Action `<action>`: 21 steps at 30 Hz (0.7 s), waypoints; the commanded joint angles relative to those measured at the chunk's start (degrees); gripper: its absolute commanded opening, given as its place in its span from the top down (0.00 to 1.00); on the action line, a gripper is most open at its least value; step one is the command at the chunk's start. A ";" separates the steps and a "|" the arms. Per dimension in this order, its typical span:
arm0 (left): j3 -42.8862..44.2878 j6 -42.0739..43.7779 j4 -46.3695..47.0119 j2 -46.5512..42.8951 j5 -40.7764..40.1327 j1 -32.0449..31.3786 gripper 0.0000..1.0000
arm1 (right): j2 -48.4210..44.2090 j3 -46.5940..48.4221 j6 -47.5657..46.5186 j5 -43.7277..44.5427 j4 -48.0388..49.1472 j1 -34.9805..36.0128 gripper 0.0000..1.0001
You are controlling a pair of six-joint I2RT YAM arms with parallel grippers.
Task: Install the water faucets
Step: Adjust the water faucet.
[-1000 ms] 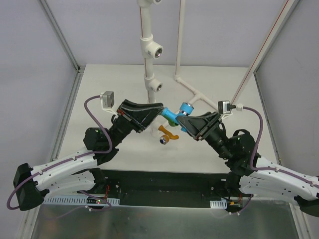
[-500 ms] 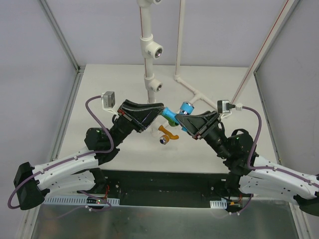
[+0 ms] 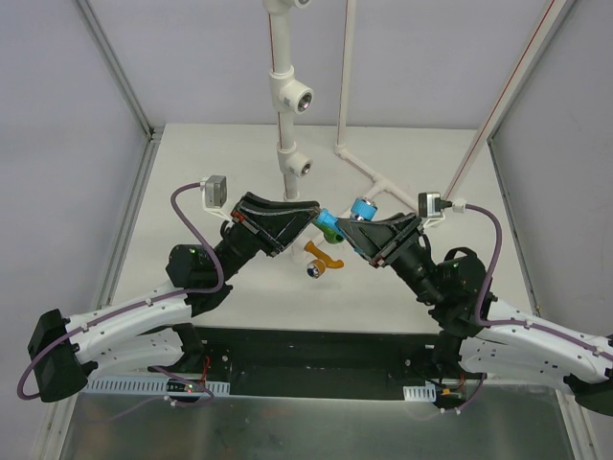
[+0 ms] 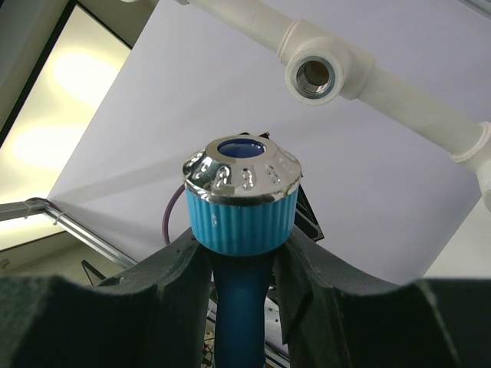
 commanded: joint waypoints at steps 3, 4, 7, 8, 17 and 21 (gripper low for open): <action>1.70 -1.91 3.68 0.05 4.96 -1.01 1.00 | 0.19 2.72 -1.57 1.16 0.49 -0.16 0.62; 1.70 -2.00 3.68 0.23 5.05 -0.92 1.00 | 0.19 2.81 -1.74 1.16 0.49 -0.16 0.65; 1.61 -1.91 3.68 0.23 5.14 -0.92 1.00 | 0.02 2.72 -2.00 1.51 0.49 -0.16 0.77; 1.61 -1.82 3.76 0.14 5.05 -1.01 1.00 | 0.10 2.63 -2.09 1.69 0.32 -0.16 0.86; 1.17 0.02 -0.71 -3.02 3.73 -0.92 0.67 | -1.30 3.25 -8.50 -0.59 -4.95 -0.16 1.00; 1.17 2.65 -8.70 -7.75 1.45 -1.01 0.36 | -3.41 2.29 -13.42 0.02 -6.62 -0.08 1.00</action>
